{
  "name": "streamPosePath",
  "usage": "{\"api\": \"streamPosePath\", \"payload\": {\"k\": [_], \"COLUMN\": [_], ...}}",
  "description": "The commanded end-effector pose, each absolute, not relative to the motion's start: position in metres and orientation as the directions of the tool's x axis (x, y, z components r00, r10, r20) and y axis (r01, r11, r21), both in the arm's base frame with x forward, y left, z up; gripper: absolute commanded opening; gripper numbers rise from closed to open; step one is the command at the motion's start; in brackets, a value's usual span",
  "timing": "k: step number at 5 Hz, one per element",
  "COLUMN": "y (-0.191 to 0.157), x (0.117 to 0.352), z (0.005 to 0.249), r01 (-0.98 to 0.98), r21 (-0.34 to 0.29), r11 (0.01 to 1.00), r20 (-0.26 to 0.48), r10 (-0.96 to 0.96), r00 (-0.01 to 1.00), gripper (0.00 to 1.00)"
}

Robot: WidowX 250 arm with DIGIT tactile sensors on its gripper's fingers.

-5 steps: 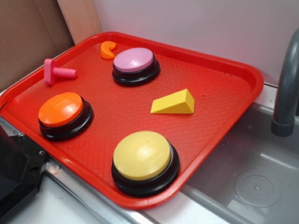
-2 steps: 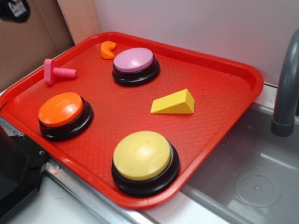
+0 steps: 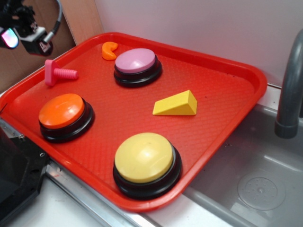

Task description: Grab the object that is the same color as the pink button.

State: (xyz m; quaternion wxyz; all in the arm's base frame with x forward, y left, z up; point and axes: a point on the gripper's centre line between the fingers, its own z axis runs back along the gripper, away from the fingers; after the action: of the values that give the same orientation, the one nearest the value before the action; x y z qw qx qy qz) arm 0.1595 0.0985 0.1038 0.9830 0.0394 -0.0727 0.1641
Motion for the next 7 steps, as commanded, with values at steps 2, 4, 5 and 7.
{"api": "streamPosePath", "payload": {"k": [2,4,5,7], "y": [0.141,0.15,0.15,0.158], "x": [0.185,0.195,0.193,0.196], "z": [0.053,0.037,0.038,0.039], "r01": [-0.41,-0.404,-0.418,-0.443], "r21": [0.111,0.117,0.108,0.124], "r11": [0.905,0.907,0.902,0.888], "r20": [0.286,0.296,0.304,0.302], "r10": [0.366,0.356,0.37,0.392], "r00": [0.886,0.886,0.878,0.869], "gripper": [1.0,0.98,0.0,0.0]}}
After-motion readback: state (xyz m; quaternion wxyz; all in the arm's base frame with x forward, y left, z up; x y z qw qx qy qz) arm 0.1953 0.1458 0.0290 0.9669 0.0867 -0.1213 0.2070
